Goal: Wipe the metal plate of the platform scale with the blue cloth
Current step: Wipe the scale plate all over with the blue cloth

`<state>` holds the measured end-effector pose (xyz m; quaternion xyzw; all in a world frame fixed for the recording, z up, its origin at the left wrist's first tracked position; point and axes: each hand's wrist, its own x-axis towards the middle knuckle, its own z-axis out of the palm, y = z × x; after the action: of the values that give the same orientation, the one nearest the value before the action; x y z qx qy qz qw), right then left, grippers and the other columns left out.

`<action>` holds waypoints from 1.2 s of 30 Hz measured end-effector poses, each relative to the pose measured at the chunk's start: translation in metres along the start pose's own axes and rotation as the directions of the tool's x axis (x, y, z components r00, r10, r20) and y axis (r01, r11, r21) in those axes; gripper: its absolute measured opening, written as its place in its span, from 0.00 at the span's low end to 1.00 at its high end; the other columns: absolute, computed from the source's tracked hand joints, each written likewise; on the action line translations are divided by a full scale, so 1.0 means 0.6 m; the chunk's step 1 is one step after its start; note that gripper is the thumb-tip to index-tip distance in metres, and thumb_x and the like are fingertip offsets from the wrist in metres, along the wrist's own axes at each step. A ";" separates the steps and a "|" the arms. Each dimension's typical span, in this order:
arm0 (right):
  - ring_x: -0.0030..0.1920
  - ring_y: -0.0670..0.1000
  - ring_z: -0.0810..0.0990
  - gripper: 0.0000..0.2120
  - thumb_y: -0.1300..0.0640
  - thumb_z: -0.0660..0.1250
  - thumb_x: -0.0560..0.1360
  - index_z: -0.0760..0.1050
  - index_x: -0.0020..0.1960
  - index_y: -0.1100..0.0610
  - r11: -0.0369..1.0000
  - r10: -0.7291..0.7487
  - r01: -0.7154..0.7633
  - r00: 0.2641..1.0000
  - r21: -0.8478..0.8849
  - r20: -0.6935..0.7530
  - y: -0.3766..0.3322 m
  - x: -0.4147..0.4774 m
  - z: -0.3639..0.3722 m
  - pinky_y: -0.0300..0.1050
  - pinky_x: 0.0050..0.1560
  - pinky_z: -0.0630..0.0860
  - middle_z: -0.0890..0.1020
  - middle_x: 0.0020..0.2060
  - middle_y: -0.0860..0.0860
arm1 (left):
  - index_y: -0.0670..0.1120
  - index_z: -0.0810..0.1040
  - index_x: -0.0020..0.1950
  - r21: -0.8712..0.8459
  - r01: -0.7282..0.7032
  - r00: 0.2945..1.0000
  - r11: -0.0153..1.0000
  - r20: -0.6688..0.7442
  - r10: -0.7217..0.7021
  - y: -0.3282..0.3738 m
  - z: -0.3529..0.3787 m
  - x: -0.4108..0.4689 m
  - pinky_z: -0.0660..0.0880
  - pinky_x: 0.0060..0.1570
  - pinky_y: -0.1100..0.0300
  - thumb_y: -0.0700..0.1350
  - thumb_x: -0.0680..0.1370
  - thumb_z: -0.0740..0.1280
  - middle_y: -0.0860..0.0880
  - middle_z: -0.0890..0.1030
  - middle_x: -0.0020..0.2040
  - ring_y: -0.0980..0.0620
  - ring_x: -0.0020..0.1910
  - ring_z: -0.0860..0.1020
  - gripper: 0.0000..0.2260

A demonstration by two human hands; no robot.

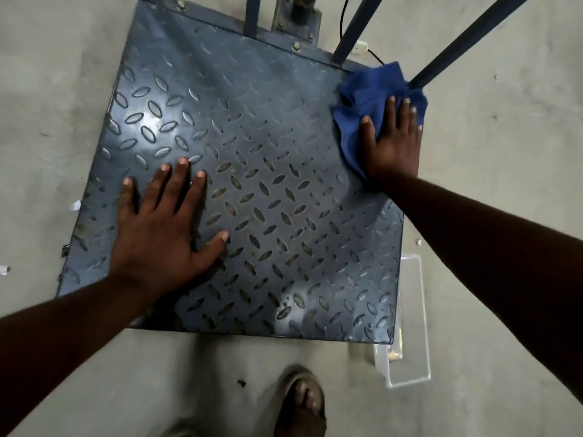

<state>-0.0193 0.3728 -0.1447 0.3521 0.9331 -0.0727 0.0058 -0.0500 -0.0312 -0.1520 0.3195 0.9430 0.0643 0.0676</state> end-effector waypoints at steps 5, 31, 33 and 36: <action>0.84 0.57 0.48 0.35 0.36 0.49 0.84 0.51 0.85 0.54 0.918 -0.388 0.395 0.909 -0.019 0.152 -0.027 -0.194 0.011 0.59 0.82 0.47 0.51 0.84 0.57 | 0.48 0.57 0.87 0.019 0.012 1.000 1.000 0.019 -0.012 0.001 -0.004 0.001 0.47 0.81 0.31 0.72 0.77 0.55 0.43 0.55 0.87 0.39 0.86 0.55 0.44; 0.83 0.57 0.50 0.34 0.35 0.48 0.84 0.54 0.84 0.51 0.959 -0.282 0.282 0.959 0.004 0.025 -0.231 -0.082 0.039 0.62 0.82 0.46 0.55 0.84 0.55 | 0.49 0.55 0.88 0.002 -0.009 1.000 1.000 0.012 0.009 -0.006 -0.003 -0.002 0.45 0.82 0.33 0.73 0.78 0.56 0.44 0.52 0.88 0.41 0.86 0.54 0.44; 0.83 0.58 0.49 0.34 0.36 0.47 0.84 0.52 0.85 0.53 0.997 -0.052 0.052 0.999 0.051 0.003 -0.249 -0.048 0.032 0.62 0.82 0.45 0.53 0.84 0.57 | 0.49 0.53 0.88 -0.010 -0.012 1.000 1.000 0.006 0.012 -0.006 0.002 -0.001 0.44 0.82 0.33 0.74 0.78 0.56 0.45 0.51 0.88 0.42 0.87 0.52 0.45; 0.83 0.58 0.53 0.33 0.38 0.45 0.85 0.55 0.84 0.55 0.972 -0.227 0.227 0.974 0.060 -0.005 -0.344 -0.081 0.041 0.61 0.82 0.47 0.57 0.83 0.57 | 0.49 0.58 0.87 -0.011 -0.003 1.000 1.000 -0.001 0.003 -0.008 0.003 0.000 0.46 0.82 0.32 0.73 0.77 0.58 0.44 0.56 0.87 0.41 0.86 0.55 0.44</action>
<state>-0.1196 0.1843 -0.1389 0.2430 0.9646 -0.1015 -0.0121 -0.0524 -0.0346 -0.1547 0.3204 0.9422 0.0698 0.0689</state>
